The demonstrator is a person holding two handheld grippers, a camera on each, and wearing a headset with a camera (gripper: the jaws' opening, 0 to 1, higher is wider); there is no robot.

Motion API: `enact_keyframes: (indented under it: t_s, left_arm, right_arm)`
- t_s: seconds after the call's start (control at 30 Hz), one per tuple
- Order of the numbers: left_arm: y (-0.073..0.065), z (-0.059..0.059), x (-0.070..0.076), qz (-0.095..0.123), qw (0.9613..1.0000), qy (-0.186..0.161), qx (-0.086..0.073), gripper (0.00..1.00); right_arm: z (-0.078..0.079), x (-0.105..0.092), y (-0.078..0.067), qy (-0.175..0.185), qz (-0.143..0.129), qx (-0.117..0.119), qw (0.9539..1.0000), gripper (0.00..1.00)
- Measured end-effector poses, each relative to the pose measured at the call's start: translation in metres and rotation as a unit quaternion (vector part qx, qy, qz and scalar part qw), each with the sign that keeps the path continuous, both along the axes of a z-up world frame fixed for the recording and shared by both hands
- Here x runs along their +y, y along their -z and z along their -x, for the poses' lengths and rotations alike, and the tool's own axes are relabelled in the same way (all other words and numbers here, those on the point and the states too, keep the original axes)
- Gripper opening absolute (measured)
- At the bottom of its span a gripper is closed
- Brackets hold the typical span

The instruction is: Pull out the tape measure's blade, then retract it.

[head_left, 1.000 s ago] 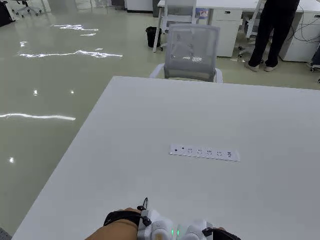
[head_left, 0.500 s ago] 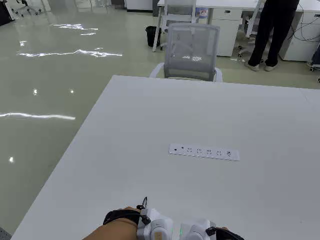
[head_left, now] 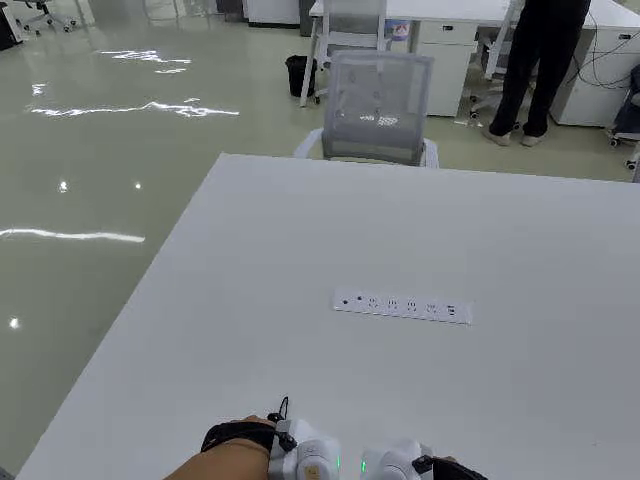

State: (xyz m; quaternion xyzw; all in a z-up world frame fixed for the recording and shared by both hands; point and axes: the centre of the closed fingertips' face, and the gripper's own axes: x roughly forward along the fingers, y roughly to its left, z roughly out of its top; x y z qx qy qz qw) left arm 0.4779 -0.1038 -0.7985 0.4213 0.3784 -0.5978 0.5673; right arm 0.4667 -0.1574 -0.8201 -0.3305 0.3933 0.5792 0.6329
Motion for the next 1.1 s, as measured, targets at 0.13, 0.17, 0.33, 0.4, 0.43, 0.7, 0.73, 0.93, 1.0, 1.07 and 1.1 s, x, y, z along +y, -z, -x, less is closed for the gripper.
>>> enact_keyframes:
  t_s: [0.13,0.17,0.33,0.4,0.43,0.7,0.73,0.93,1.0,1.07,1.1]
  left_arm:
    - [0.000,0.000,0.000,0.000,1.0000,0.000,0.000,0.34]
    - [0.000,0.000,0.000,-0.001,1.0000,0.000,0.000,0.34]
    - [0.000,0.000,0.000,-0.001,1.0000,0.000,0.000,0.34]
    - [0.000,0.000,0.000,-0.001,1.0000,0.000,0.000,0.34]
    - [0.000,0.000,0.000,-0.001,1.0000,0.000,0.000,0.34]
    - [0.000,0.000,0.000,-0.001,1.0000,0.000,0.000,0.34]
    - [0.000,0.000,0.000,-0.001,1.0000,-0.001,0.000,0.34]
    - [0.000,0.000,0.000,-0.002,1.0000,0.000,0.000,0.34]
    - [0.000,0.000,0.000,-0.002,1.0000,0.000,0.000,0.34]
    - [0.000,0.000,0.000,-0.001,1.0000,-0.001,0.000,0.34]
    - [0.000,0.000,0.000,-0.001,1.0000,-0.001,0.000,0.34]
  right_arm:
    - [0.001,-0.002,-0.001,0.001,0.000,-0.002,1.0000,0.11]
    - [0.000,-0.003,0.000,0.002,0.000,-0.002,1.0000,0.11]
    - [0.001,-0.006,0.000,0.003,0.001,-0.001,1.0000,0.11]
    - [0.001,-0.007,0.001,0.004,0.002,-0.001,1.0000,0.11]
    - [0.001,-0.008,0.000,0.004,0.002,-0.002,1.0000,0.11]
    - [0.002,-0.015,0.000,0.006,0.003,0.001,1.0000,0.11]
    - [0.002,-0.016,0.000,0.006,0.004,0.000,1.0000,0.11]
    - [0.002,-0.020,-0.001,0.007,0.006,0.000,1.0000,0.11]
    - [0.002,-0.021,0.000,0.008,0.006,0.000,1.0000,0.11]
    - [0.003,-0.022,-0.001,0.006,0.007,-0.001,1.0000,0.11]
    - [0.003,-0.023,-0.001,0.005,0.008,-0.001,1.0000,0.11]
